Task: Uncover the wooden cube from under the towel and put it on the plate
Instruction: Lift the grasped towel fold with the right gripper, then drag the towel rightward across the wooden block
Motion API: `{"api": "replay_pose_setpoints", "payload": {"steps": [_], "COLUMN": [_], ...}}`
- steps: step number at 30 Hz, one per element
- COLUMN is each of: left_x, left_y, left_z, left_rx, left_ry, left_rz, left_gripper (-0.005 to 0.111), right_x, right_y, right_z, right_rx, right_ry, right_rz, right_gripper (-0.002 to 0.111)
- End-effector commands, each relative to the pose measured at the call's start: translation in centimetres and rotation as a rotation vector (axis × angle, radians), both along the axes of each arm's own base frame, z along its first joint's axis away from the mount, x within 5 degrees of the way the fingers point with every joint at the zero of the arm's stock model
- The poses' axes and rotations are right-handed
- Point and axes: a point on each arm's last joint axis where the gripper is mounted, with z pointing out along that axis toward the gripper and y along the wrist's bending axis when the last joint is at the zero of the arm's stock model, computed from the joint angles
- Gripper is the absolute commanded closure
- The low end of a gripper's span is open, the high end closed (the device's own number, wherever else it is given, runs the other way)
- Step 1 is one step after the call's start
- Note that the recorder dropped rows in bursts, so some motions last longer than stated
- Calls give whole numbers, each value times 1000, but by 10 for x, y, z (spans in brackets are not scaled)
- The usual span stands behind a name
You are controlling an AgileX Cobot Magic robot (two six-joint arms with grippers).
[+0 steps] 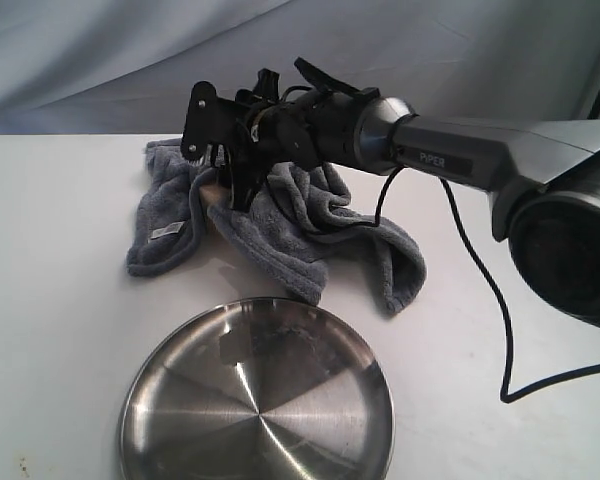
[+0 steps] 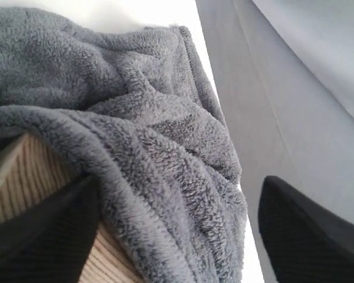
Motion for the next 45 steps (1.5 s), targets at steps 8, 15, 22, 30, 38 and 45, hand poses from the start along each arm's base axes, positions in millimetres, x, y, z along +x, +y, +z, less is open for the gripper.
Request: {"api": "replay_pose_setpoints", "payload": {"steps": [8,15,22,30,38,45], "left_x": [0,0,0,0,0,0], "left_y": [0,0,0,0,0,0], "left_z": [-1,-1,-1,-1,-1,-1], "left_rx": [-7,-7,-7,-7,-7,-7], "left_ry": [-1,-1,-1,-1,-1,-1], "left_rz": [0,0,0,0,0,0], "left_gripper": [107,107,107,107,107,107], "right_x": [-3,-3,-6,-9,3,9], "right_y": [-3,-3,-5,-8,-30,-49], "right_z": [-16,-10,28,57,61,55], "right_rx": [-66,-43,65,123,193,151], "right_ry": [69,75,55,29,79,110], "right_rz": [-6,-24,-77,-97,-228,-365], "right_gripper": [105,108,108,108,108,108]}}
